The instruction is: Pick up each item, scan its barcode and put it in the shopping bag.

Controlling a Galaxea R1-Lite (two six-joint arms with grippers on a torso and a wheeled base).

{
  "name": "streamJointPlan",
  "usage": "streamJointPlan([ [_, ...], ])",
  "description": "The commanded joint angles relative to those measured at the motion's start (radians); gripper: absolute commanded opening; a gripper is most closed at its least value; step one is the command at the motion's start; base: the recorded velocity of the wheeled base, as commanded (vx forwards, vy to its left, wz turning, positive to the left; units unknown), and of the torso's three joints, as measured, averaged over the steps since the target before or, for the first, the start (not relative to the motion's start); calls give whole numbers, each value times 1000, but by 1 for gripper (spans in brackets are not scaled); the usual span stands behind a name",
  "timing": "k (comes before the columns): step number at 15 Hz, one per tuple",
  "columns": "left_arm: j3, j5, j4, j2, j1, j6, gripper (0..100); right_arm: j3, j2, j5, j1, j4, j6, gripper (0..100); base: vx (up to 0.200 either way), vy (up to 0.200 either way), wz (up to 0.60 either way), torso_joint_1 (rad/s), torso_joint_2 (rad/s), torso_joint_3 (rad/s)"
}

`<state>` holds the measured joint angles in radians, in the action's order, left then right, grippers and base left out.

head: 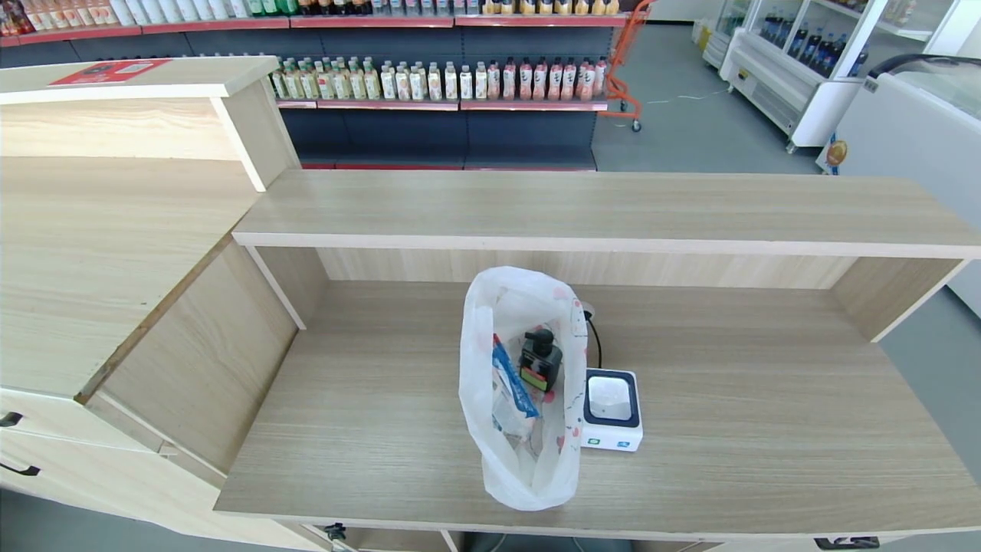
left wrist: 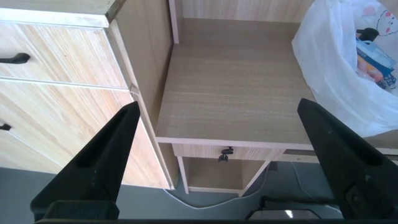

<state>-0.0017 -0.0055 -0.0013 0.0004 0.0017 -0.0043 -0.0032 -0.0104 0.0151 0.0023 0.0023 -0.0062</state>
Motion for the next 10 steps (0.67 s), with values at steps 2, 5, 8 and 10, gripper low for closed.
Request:
streamJointPlan([
  [2, 0, 1, 0, 0, 0, 0, 100, 2, 10, 0, 1, 2, 5, 0, 0, 0, 0, 0, 0, 0],
  [5, 0, -1, 0, 0, 0, 1, 100, 2, 10, 0, 1, 2, 5, 0, 0, 0, 0, 0, 0, 0],
  [8, 0, 1, 0, 0, 0, 0, 100, 2, 10, 0, 1, 2, 5, 0, 0, 0, 0, 0, 0, 0],
  [10, 0, 1, 0, 0, 0, -10, 100, 2, 10, 0, 1, 2, 5, 0, 0, 0, 0, 0, 0, 0],
])
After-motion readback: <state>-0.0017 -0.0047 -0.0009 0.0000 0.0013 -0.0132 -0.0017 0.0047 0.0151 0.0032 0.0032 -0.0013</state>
